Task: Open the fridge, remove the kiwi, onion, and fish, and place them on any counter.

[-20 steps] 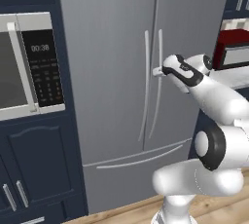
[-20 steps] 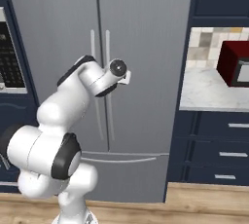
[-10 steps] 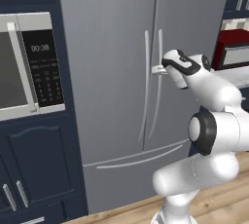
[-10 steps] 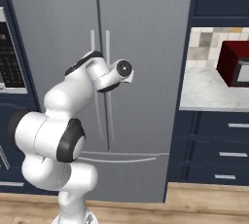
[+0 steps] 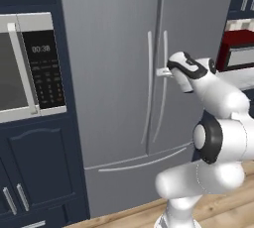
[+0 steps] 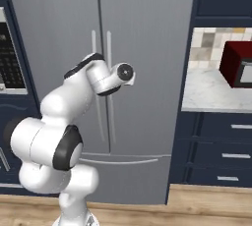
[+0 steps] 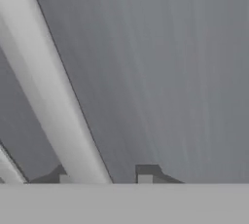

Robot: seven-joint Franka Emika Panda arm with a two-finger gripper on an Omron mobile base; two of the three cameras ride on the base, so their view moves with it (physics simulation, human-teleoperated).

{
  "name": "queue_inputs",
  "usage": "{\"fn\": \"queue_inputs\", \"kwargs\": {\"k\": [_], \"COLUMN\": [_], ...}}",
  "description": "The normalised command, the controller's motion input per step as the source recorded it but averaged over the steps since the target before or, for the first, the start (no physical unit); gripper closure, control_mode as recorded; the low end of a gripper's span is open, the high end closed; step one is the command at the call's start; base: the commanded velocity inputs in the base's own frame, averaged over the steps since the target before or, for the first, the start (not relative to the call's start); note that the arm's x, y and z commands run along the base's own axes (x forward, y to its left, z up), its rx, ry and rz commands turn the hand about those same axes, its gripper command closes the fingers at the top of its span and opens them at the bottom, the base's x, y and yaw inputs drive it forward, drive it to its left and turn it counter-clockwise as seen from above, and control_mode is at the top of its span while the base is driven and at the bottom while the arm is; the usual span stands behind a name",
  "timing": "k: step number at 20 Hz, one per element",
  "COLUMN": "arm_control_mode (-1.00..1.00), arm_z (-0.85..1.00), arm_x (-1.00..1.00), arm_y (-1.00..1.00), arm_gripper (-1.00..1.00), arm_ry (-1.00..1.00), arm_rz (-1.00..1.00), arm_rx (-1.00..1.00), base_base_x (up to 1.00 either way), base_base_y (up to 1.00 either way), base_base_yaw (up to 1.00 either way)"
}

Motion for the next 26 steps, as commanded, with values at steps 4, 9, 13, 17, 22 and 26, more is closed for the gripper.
{"fn": "queue_inputs", "kwargs": {"k": [4, 9, 13, 17, 22, 26], "arm_control_mode": [-1.0, -1.0, -1.0, -1.0, -1.0, -1.0], "arm_z": [0.0, 0.0, 0.0, 0.0, -0.05, 0.0], "arm_x": [-0.8, -1.0, -1.0, -1.0, -0.82, -0.93], "arm_y": [-0.78, -1.0, -1.0, -1.0, -0.92, -0.66], "arm_gripper": [1.0, 1.0, 1.0, 1.0, -1.0, -1.0], "arm_ry": [-0.04, -0.04, 0.0, 0.0, 0.0, 0.0], "arm_rz": [0.0, -0.1, -0.14, -0.12, -0.03, 0.01], "arm_rx": [0.0, 0.01, 0.04, 0.05, 0.03, 0.0], "base_base_x": [0.0, 0.0, 0.0, 0.0, 0.0, 0.0], "base_base_y": [0.0, 0.0, 0.0, 0.0, 0.0, 0.0], "base_base_yaw": [0.0, 0.0, 0.0, 0.0, 0.0, 0.0]}}
